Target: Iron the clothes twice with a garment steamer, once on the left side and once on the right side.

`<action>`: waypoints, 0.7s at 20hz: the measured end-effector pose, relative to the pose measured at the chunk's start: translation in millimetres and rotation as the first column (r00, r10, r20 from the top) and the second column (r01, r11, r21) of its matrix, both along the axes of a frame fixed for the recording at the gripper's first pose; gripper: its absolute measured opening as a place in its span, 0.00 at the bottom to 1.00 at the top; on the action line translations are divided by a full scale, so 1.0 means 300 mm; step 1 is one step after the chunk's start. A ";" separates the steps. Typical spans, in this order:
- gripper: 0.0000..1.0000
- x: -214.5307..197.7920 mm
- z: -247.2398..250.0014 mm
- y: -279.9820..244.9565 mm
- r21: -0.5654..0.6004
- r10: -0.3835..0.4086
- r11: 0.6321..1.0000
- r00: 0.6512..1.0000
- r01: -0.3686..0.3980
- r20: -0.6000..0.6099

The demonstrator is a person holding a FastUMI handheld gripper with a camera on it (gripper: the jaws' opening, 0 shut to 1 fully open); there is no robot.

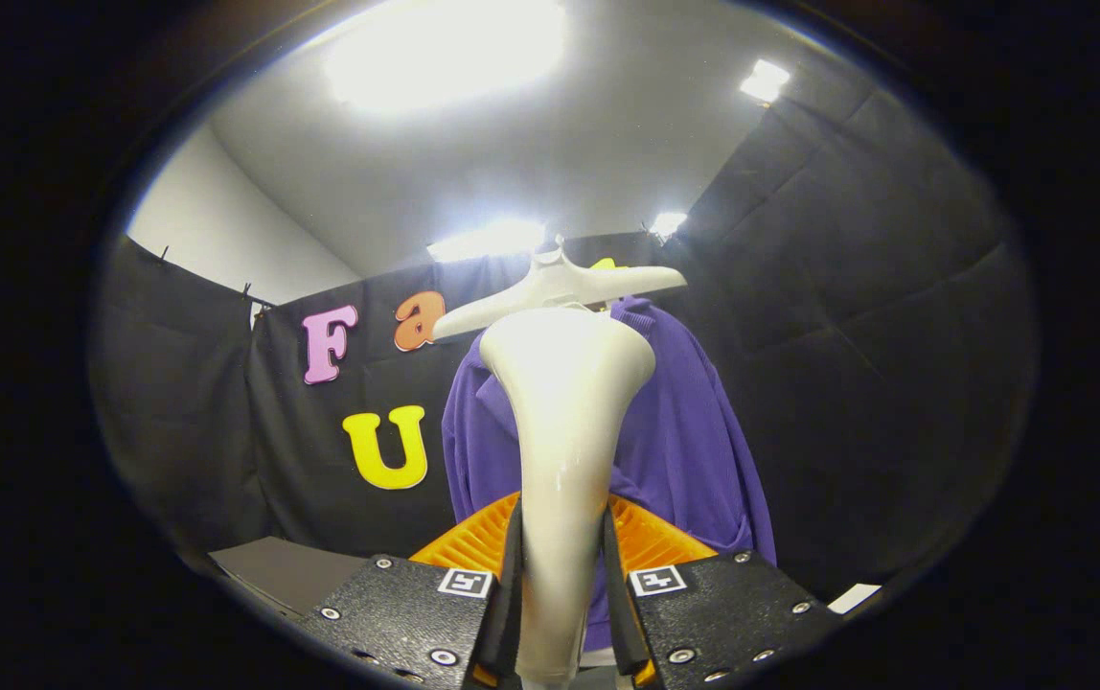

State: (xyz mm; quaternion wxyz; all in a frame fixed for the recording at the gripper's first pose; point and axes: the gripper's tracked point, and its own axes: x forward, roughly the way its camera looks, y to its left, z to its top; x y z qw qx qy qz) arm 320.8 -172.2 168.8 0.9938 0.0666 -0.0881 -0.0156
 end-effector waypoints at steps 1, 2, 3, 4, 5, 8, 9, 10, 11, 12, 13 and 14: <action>0.37 0.002 0.037 -0.020 0.003 -0.007 1.000 1.000 0.007 0.021; 0.37 0.008 0.065 -0.024 0.014 -0.013 1.000 0.999 0.013 0.038; 0.37 0.019 0.093 -0.038 0.029 -0.022 0.999 0.998 0.021 0.054; 0.37 0.035 0.112 -0.054 0.039 -0.032 0.999 0.997 0.030 0.068; 0.37 0.051 0.123 -0.066 0.046 -0.043 0.998 0.996 0.040 0.079; 0.37 0.090 0.158 -0.108 0.083 -0.069 0.995 0.992 0.061 0.110; 0.37 0.111 0.168 -0.116 0.096 -0.075 0.993 0.991 0.064 0.114; 0.37 0.131 0.172 -0.124 0.101 -0.080 0.992 0.990 0.069 0.117; 0.37 0.161 0.181 -0.137 0.101 -0.094 0.992 0.987 0.081 0.128; 0.37 0.187 0.185 -0.152 0.099 -0.112 0.990 0.984 0.099 0.136; 0.37 0.221 0.182 -0.170 0.100 -0.131 0.988 0.982 0.118 0.135; 0.37 0.251 0.179 -0.180 0.111 -0.145 0.985 0.981 0.131 0.128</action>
